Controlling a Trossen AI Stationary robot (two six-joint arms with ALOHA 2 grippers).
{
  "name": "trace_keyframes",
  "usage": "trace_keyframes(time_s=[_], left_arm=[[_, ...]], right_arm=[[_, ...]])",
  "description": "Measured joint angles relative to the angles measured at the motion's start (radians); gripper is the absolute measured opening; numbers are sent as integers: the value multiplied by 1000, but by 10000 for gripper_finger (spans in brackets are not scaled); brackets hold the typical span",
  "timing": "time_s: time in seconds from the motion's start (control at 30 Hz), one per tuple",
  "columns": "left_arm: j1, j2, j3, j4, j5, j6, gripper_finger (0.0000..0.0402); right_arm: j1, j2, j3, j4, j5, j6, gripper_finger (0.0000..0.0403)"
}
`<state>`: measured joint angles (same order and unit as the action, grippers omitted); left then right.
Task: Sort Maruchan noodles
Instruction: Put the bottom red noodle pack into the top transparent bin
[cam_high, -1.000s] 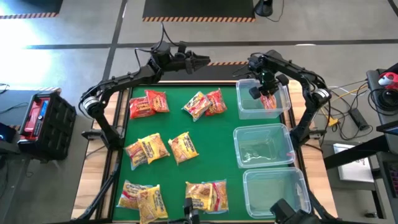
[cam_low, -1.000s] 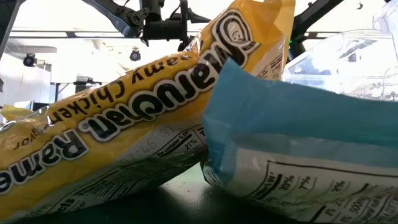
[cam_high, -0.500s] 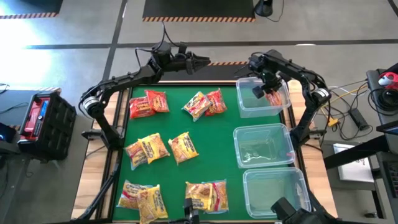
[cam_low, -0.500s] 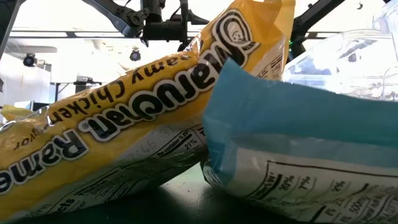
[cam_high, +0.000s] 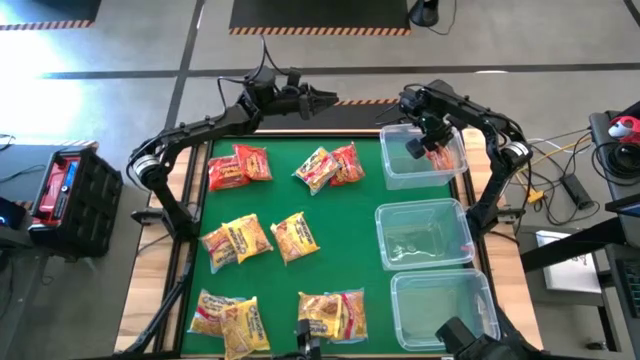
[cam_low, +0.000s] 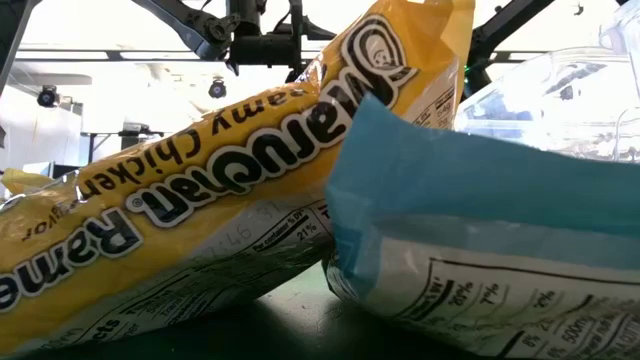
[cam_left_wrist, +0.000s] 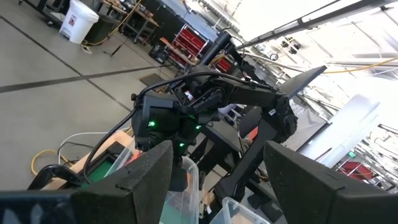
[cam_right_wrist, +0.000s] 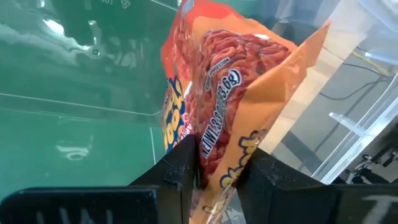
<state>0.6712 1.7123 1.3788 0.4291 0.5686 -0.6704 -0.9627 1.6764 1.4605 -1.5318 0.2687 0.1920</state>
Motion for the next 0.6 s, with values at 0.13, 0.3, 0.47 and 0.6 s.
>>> trace_keyframes(time_s=[0.13,0.3,0.47,0.6], left_arm=[[0,0,0,-3,1,0,236],[0,0,0,-7,1,0,236],[0,0,0,-7,1,0,236],[0,0,0,-8,1,0,236]], right_arm=[[0,0,0,4,32,-1,102],[0,0,0,26,54,31,119],[0,0,0,28,63,35,120],[0,0,0,27,65,34,121]])
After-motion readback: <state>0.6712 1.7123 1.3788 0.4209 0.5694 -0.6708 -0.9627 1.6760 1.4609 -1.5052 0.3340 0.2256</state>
